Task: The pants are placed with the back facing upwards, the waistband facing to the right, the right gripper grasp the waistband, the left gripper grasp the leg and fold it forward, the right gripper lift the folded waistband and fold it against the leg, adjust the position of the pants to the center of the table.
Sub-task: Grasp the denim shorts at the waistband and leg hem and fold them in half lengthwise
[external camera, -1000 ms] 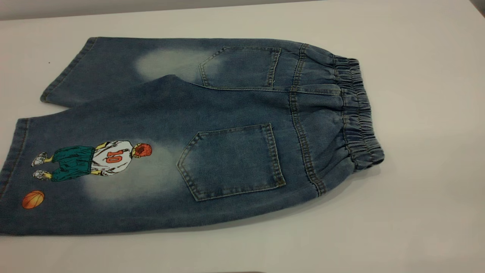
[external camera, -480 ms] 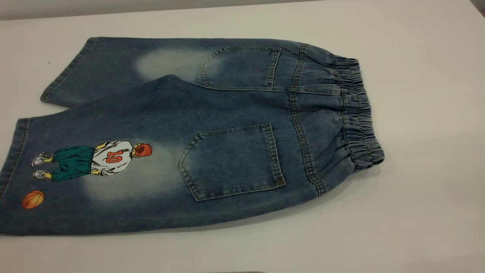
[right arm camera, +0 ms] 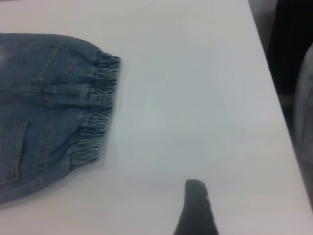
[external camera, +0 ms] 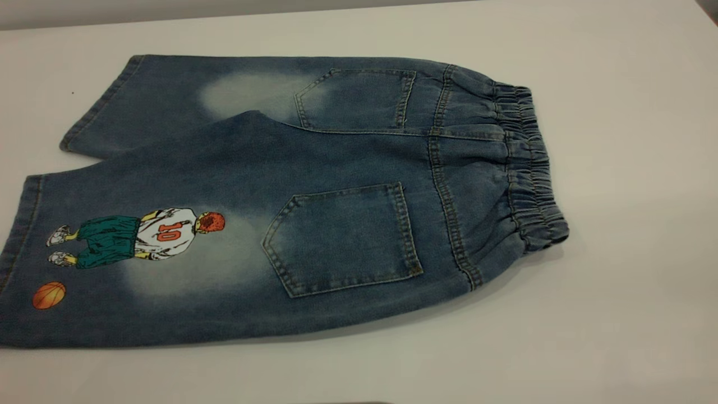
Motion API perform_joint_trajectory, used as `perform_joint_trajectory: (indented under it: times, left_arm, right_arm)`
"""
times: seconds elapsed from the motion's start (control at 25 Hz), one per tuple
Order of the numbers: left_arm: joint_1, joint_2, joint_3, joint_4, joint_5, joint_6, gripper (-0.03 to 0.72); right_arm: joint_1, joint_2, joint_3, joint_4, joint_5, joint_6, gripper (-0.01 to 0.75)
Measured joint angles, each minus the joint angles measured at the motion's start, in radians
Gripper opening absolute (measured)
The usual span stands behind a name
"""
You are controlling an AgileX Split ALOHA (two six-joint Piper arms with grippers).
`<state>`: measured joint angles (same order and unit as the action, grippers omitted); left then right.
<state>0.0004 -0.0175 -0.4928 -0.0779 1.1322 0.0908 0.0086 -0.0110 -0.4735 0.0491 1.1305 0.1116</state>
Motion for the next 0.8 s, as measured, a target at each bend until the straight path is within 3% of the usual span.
perform_joint_trajectory:
  times: [0.28, 0.56, 0.8]
  left_arm:
    - [0.0, 0.084, -0.057, -0.014, -0.065, -0.06, 0.39]
    - [0.0, 0.447, -0.125, -0.031, -0.188, 0.087, 0.398]
    - [0.0, 0.778, -0.127, -0.057, -0.323, 0.235, 0.51]
  right_arm:
    - [0.0, 0.143, 0.0, 0.148, -0.024, -0.001, 0.46]
    - [0.0, 0.497, -0.001, 0.369, -0.183, -0.17, 0.505]
    - [0.0, 0.833, 0.0, 0.57, -0.292, -0.369, 0.57]
